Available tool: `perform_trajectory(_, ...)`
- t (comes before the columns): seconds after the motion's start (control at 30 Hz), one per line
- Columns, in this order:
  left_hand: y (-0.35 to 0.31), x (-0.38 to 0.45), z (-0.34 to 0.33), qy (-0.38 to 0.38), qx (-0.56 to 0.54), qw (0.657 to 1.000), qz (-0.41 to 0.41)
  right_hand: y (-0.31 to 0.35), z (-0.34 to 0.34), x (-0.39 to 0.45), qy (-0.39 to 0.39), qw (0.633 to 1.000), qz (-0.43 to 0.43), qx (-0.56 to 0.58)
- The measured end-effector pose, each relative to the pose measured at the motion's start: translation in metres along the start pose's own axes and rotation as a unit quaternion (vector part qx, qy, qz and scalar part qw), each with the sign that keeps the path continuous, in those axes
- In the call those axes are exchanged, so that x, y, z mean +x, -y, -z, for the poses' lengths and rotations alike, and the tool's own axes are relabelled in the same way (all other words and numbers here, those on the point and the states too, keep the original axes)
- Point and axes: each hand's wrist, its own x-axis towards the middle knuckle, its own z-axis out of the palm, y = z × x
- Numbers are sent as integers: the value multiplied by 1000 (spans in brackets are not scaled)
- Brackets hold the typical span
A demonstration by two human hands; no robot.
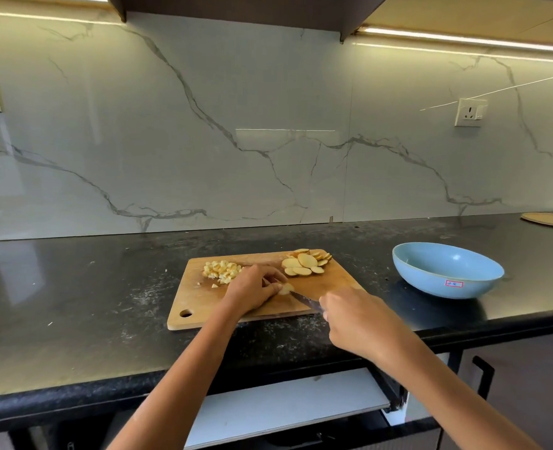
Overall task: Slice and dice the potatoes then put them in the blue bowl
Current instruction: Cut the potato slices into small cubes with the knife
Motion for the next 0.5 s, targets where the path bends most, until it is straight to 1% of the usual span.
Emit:
perform_trajectory(0.07,0,-2,0,-19,-1,1000,-1,-2,2,7,-24,1000,-9,4)
perform_trajectory(0.2,3,-3,0,-87,-26,996,16,3,-11,27,-55,998,-15,19)
perform_trajectory(0.5,6,-2,-1,-85,-35,995,26,17,-28,46,-62,997,-9,49)
